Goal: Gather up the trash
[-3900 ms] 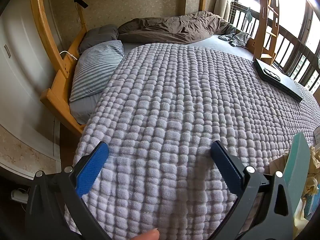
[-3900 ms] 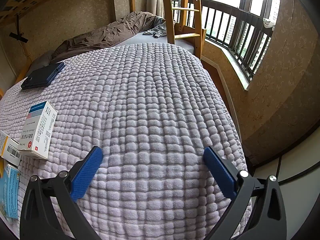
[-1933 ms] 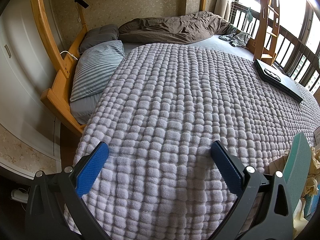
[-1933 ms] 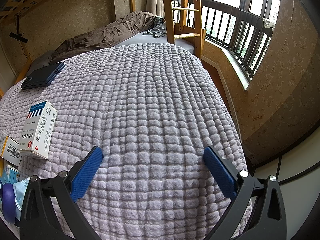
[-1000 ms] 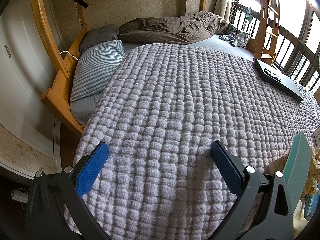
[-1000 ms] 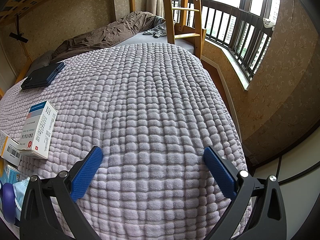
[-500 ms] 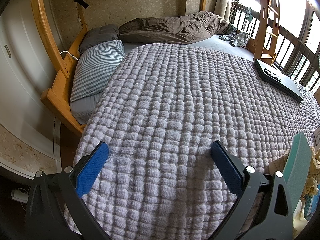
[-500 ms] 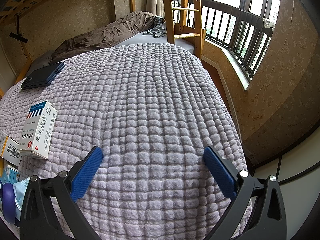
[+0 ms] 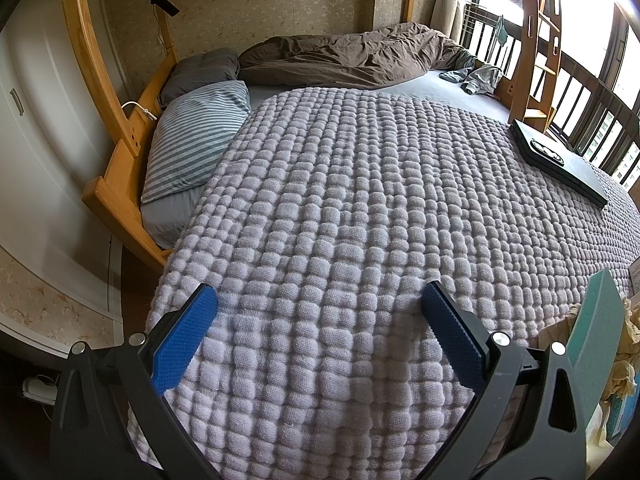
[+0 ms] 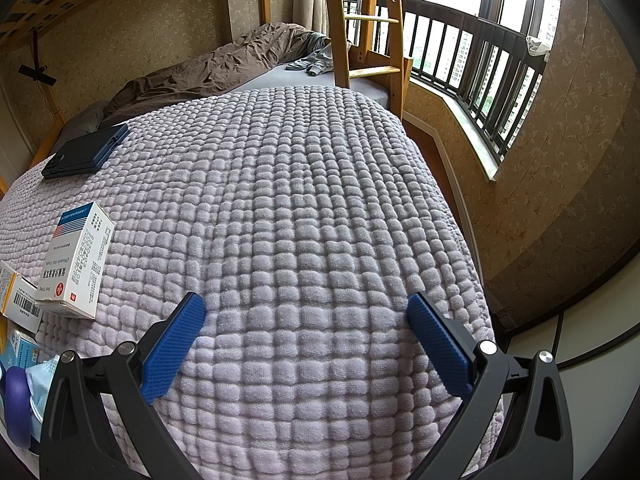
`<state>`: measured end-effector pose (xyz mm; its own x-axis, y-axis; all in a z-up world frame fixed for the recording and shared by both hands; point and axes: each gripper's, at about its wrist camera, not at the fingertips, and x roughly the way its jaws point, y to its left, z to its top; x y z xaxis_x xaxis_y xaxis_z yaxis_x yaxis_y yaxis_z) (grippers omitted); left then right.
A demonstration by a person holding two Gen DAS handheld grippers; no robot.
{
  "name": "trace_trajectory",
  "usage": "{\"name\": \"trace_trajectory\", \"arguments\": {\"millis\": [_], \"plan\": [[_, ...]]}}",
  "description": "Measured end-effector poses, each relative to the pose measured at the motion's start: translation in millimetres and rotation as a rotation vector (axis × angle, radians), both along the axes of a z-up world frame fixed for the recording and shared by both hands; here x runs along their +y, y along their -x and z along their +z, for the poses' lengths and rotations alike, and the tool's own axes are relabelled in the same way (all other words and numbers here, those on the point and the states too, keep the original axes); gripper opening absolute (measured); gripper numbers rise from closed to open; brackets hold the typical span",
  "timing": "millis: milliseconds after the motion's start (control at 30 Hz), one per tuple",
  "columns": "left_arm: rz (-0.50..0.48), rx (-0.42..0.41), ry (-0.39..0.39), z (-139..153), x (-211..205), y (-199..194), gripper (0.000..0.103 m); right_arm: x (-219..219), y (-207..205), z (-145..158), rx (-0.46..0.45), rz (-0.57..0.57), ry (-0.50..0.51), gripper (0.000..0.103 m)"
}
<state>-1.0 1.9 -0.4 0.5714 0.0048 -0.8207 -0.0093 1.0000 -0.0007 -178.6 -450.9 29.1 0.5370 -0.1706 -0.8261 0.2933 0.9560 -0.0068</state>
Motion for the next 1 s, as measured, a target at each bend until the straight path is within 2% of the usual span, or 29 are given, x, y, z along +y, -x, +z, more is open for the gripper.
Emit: {"name": "trace_trajectory", "arguments": {"millis": [467,567,600,667,767,833,1000], "plan": [[-0.017,0.011,0.000,2,2,2,0.102,-1,-3,4,0.019,-0.001,-0.003,0.099],[-0.013,-0.047,-0.018,23,7,11,0.102,-2,1,29,-0.020,0.016,0.003,0.099],[-0.036,-0.089,-0.021,39,8,19,0.102,5,0,41,-0.042,0.031,0.016,0.099],[-0.079,-0.118,-0.005,55,8,26,0.102,18,0,63,-0.081,0.065,0.035,0.099],[-0.183,-0.168,0.057,87,-6,42,0.102,41,-7,91,-0.124,0.128,0.034,0.099],[-0.257,-0.159,0.111,93,-14,49,0.102,58,-19,103,-0.123,0.161,0.027,0.099],[-0.425,-0.101,0.175,82,-43,57,0.102,84,-44,93,-0.079,0.225,-0.032,0.099]]}}
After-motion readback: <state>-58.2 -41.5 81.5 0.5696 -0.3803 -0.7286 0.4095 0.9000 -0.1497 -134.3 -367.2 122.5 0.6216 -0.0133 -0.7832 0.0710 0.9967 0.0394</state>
